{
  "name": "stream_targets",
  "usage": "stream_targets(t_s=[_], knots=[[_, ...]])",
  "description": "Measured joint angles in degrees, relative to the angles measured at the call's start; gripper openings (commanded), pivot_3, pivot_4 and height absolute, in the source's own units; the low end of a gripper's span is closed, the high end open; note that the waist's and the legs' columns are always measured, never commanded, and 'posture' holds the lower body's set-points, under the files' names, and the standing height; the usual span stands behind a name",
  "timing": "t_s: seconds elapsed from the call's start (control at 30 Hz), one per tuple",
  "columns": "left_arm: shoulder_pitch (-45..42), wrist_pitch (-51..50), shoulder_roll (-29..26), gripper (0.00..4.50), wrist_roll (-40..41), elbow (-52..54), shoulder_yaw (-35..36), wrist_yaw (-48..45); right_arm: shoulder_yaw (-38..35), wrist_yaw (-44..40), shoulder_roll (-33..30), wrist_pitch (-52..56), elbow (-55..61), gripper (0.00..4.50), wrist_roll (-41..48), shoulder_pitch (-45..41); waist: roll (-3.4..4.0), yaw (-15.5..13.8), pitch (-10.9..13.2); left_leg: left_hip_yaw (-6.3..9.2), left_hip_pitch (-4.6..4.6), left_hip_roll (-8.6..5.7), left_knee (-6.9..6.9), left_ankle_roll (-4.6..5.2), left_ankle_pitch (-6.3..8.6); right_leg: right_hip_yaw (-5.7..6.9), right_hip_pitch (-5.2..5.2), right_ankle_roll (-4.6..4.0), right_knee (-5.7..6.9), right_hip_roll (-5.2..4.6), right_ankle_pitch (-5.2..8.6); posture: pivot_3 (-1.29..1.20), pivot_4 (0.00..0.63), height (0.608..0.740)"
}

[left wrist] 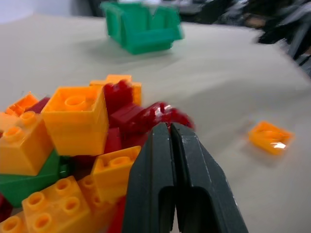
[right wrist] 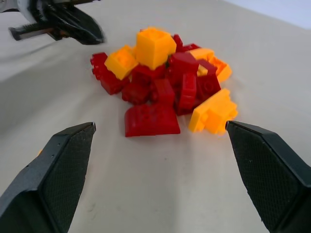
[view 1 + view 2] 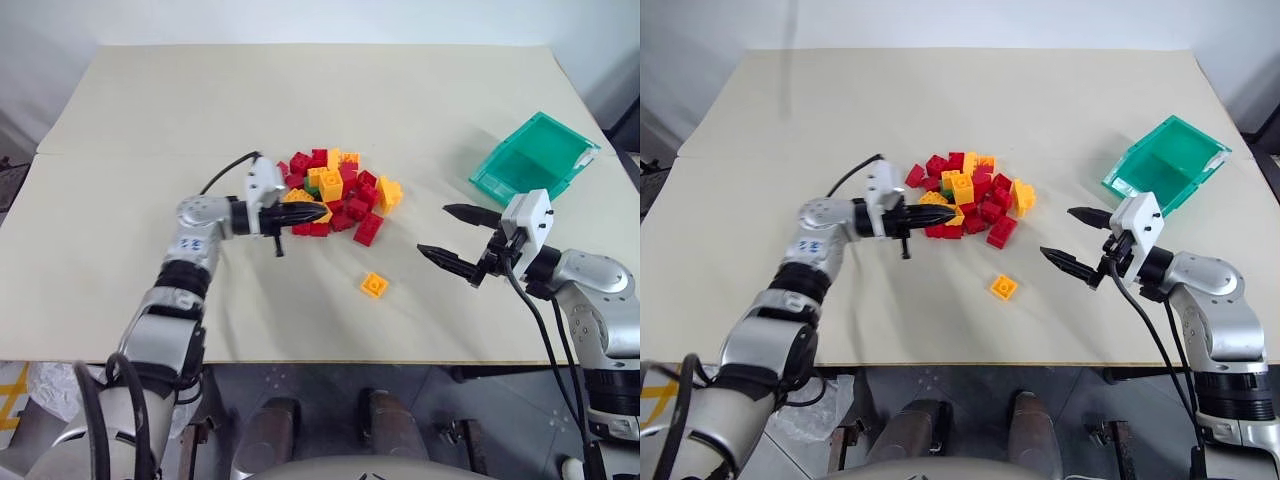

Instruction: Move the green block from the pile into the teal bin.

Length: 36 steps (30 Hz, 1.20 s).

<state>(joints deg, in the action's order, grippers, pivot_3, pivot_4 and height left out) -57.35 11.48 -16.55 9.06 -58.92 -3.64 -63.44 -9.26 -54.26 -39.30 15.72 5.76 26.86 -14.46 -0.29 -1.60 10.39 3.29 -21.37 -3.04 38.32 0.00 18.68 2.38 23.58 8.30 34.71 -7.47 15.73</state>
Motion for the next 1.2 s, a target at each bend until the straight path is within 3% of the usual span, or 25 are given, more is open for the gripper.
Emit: stream_targets(t_s=[0.1, 0.3, 0.43, 0.57, 0.7, 0.97, 1.2], knots=[[-6.01, 0.09, 3.32, 0.09, -4.65, -9.05, -0.71, 12.77, -0.24, 1.86, 0.35, 0.56, 2.28, 4.5, 0.05, 1.91, -0.05, 0.05, 0.03, 0.0, -0.04, -0.04, 0.02, 0.08, 0.03, -0.03, 0.01, 0.06, -0.03, -0.04, -0.03, 0.0, 0.15, 0.74], [-9.67, -2.1, 4.22, 0.09, -7.28, -14.72, 1.59, 28.56, -1.25, 3.59, 0.37, 0.63, 3.13, 4.5, 0.06, 3.75, -0.07, 0.5, 0.04, -0.15, 0.02, 0.0, -0.03, 0.08, 0.03, -0.11, 0.09, 0.07, 0.04, -0.02, -0.04, 0.0, 0.15, 0.74], [-10.59, -3.84, 3.32, 0.09, -8.04, -16.14, 3.49, 36.25, -1.25, 3.93, 0.37, 0.63, 3.14, 4.5, 0.06, 3.42, -0.07, 0.2, 0.04, -0.15, 0.03, -0.02, 0.03, 0.08, 0.03, -0.14, 0.07, 0.08, 0.05, -0.03, -0.04, 0.0, 0.15, 0.74], [-10.24, -5.1, 1.67, 0.09, -8.88, -16.36, 4.53, 38.18, -1.23, 3.92, 0.37, 0.62, 2.78, 4.5, 0.03, 2.35, -0.07, 0.2, 0.04, -0.15, 0.03, -0.03, 0.02, 0.07, 0.03, -0.14, 0.08, 0.08, 0.04, -0.04, -0.04, 0.0, 0.15, 0.74], [-8.64, -5.31, 0.63, 0.09, -9.24, -16.25, 5.07, 35.44, -1.23, 3.74, 0.35, 0.54, 1.42, 4.5, -0.06, 1.15, -0.07, 0.23, 0.04, -0.16, 0.03, -0.02, 0.01, 0.07, 0.03, -0.14, 0.08, 0.08, 0.04, -0.03, -0.04, 0.0, 0.15, 0.74], [-6.15, -5.12, 0.67, 0.09, -7.31, -13.42, 6.07, 20.31, -0.4, 2.33, 0.35, 0.17, -1.59, 4.5, -0.99, -2.01, -0.07, 0.23, 0.04, -0.19, 0.01, -0.05, 0.05, 0.08, 0.03, -0.14, 0.08, 0.11, 0.04, -0.06, -0.06, 0.0, 0.15, 0.74], [1.29, -5.97, -5.28, 0.09, -3.49, -2.19, 7.41, 4.67, -0.18, 0.97, 0.3, -0.63, -3.5, 4.5, -1.21, -3.05, -0.06, 0.98, 0.04, -0.2, 0.02, -0.01, 0.02, 0.07, 0.03, -0.16, 0.12, 0.1, 0.07, -0.05, -0.06, 0.0, 0.15, 0.74]])
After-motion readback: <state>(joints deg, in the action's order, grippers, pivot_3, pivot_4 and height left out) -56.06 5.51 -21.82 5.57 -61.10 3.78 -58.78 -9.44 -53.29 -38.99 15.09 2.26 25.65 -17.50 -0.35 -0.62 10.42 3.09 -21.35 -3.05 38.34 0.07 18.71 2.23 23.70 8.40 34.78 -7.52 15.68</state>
